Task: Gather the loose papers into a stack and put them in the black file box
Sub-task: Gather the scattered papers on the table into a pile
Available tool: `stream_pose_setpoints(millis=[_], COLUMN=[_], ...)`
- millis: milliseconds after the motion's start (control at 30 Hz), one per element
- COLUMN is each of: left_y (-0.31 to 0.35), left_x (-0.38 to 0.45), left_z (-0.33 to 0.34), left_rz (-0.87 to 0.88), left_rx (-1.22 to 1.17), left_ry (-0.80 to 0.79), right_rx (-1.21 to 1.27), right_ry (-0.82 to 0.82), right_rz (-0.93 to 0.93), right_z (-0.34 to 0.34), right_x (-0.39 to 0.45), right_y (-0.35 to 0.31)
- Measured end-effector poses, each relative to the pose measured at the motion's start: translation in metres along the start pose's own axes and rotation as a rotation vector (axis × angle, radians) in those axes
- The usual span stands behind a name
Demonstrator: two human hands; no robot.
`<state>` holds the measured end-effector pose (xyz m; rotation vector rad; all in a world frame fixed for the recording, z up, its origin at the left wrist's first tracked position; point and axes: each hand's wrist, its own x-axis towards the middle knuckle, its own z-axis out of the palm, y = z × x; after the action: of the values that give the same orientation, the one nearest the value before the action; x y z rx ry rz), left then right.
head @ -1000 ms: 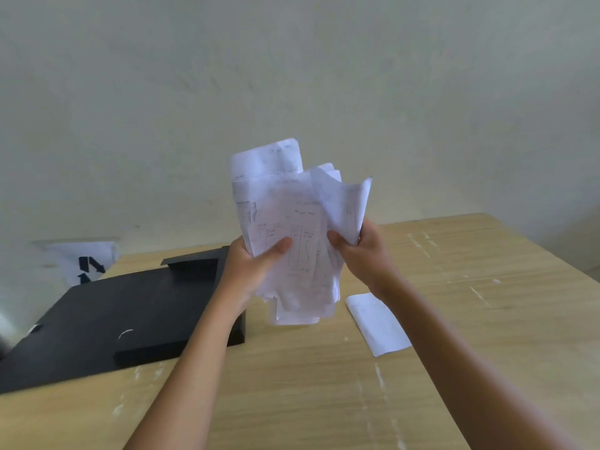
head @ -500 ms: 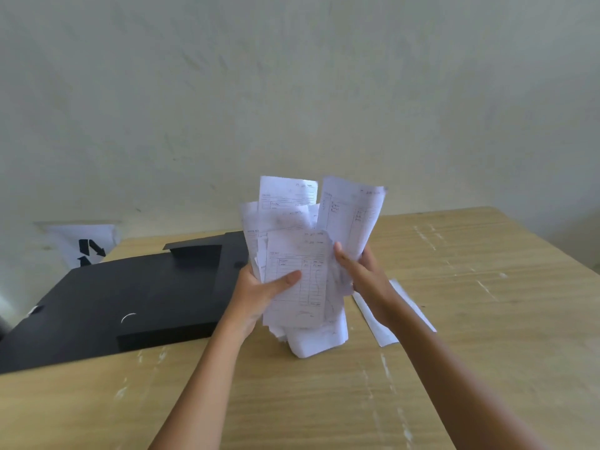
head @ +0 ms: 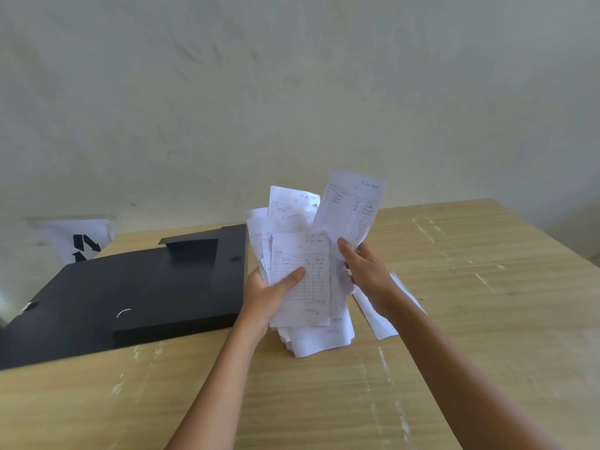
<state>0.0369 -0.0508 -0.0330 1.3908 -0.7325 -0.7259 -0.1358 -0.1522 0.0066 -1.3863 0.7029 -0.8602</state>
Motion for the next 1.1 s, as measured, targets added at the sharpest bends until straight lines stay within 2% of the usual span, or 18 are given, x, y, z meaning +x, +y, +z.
stream_pose_setpoints(millis=[167,233,433,600,800,900,967,1033,1100], left_y=[-0.014,-0.018,-0.018,-0.022,-0.033,-0.039,-0.040,-0.041,-0.043], left_x=[0.001,0.004,0.008,0.005,0.002,0.002,0.000,-0.003,-0.005], left_z=[-0.006,-0.009,-0.005,0.006,0.014,0.015,0.015,0.015,0.016], left_rz=[-0.009,-0.019,0.014,-0.047,-0.058,-0.057,-0.054,-0.043,-0.028], left_rx=[-0.003,-0.006,-0.019,-0.003,0.057,0.068,0.084,0.109,0.140], left_ry=[0.070,0.116,0.110,0.148,0.107,0.135,0.137,0.127,0.124], right_rx=[-0.095,-0.144,-0.373,-0.565,-0.752,-0.768,-0.987,-1.324,-1.378], right_ry=[0.190,0.219,-0.015,0.024,-0.078,0.061,0.207,0.280,0.297], right_rz=[-0.018,-0.044,0.015,0.076,0.039,-0.037,-0.052,0.090,0.262], right_z=[-0.018,-0.028,-0.029,-0.015,-0.016,-0.035,-0.054,-0.068,-0.073], right_x=[0.005,0.005,-0.006,-0.017,-0.023,-0.020,-0.017,-0.017,-0.018], right_y=[0.006,0.007,0.024,0.047,0.056,0.049,0.048,0.052,0.054])
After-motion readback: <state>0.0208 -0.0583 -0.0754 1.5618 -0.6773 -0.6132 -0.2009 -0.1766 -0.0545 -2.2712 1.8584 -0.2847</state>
